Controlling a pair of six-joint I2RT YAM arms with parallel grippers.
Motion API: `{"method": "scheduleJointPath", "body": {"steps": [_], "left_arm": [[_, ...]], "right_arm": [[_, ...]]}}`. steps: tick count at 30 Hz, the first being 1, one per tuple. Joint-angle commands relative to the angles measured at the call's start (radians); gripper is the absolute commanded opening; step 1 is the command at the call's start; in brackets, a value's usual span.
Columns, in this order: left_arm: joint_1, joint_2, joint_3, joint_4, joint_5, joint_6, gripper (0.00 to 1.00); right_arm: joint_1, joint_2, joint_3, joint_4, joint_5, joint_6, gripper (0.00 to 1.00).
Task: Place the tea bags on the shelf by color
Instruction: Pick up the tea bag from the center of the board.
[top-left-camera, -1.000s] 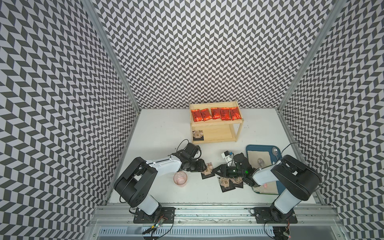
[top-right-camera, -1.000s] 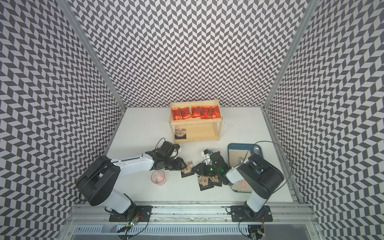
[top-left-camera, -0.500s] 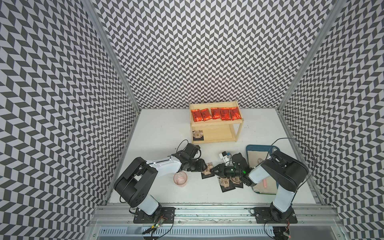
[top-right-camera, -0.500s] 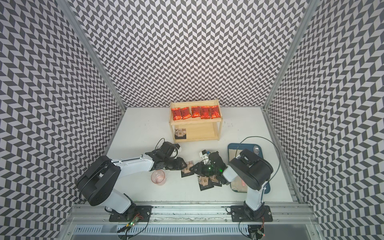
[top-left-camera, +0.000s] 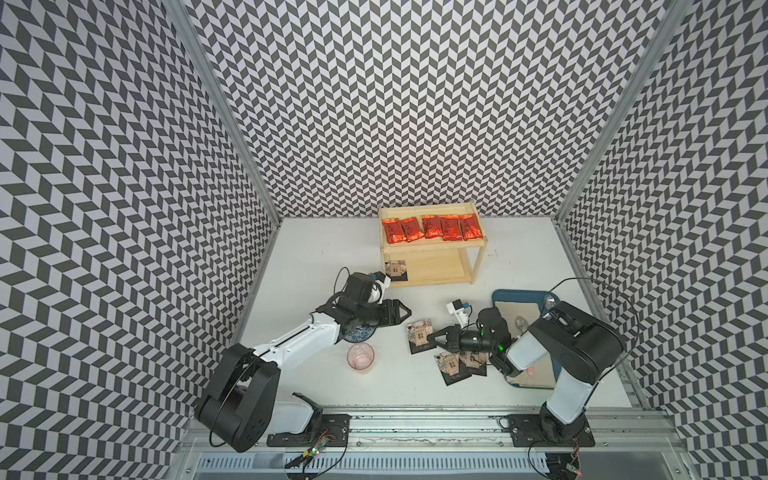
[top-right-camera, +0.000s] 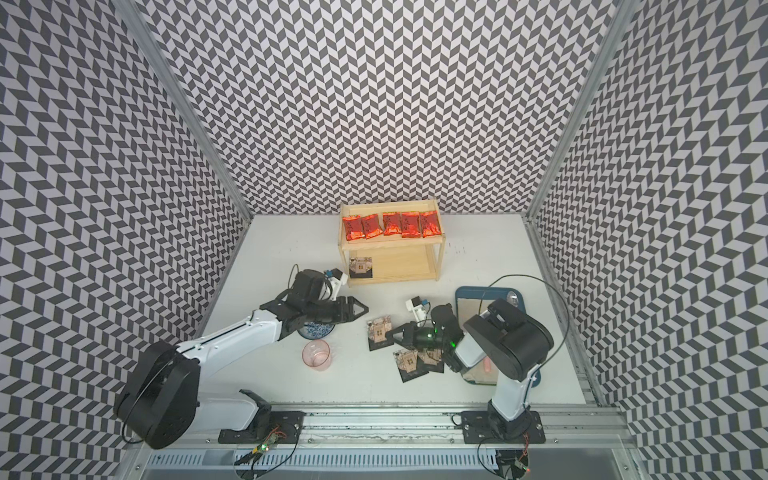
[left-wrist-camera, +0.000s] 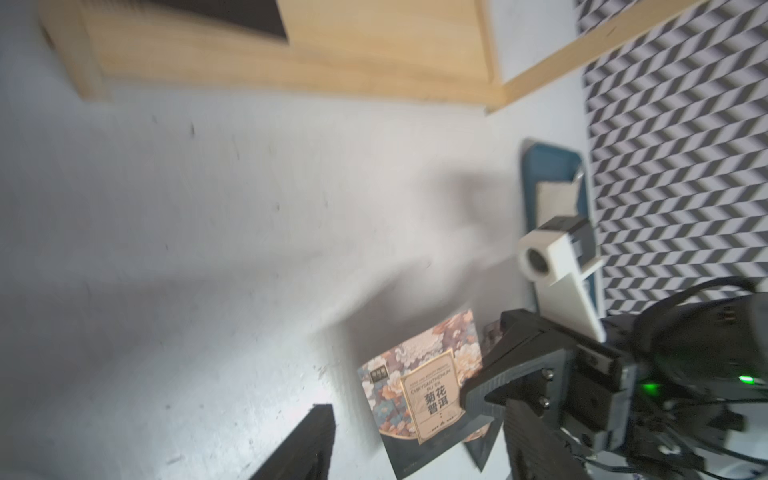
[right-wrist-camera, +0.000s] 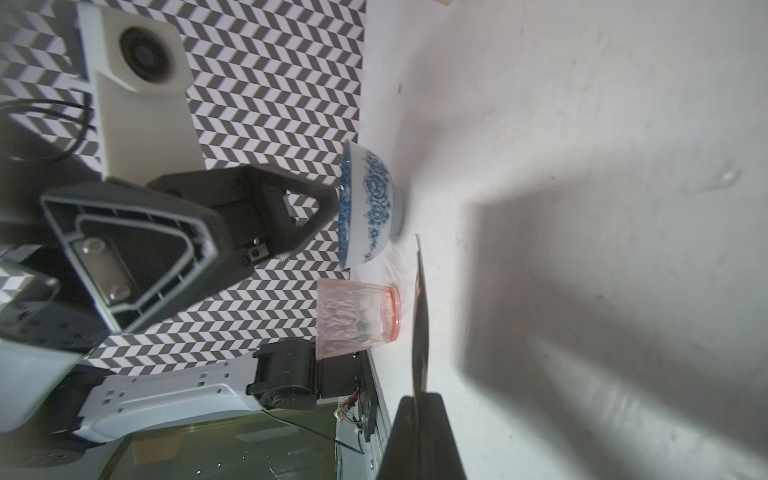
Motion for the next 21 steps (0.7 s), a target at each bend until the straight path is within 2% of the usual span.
{"method": "scheduleJointPath", "body": {"steps": [1,5,12,21], "left_arm": [[0.016,-0.018,-0.029,0.110,0.176,-0.023,0.72],[0.012,0.001,-0.069,0.224,0.268,-0.068,0.73],[-0.006,-0.033,-0.091,0.270,0.295,-0.075,0.68],[-0.010,-0.065,-0.075,0.222,0.254,-0.057,0.34]], "right_arm": [[-0.023,-0.034,-0.015,0.198,-0.096,-0.001,0.00],[-0.024,-0.025,0.006,0.317,-0.138,0.062,0.00],[-0.024,0.026,0.040,0.472,-0.171,0.170,0.00],[-0.023,0.023,0.040,0.455,-0.180,0.167,0.00]]}}
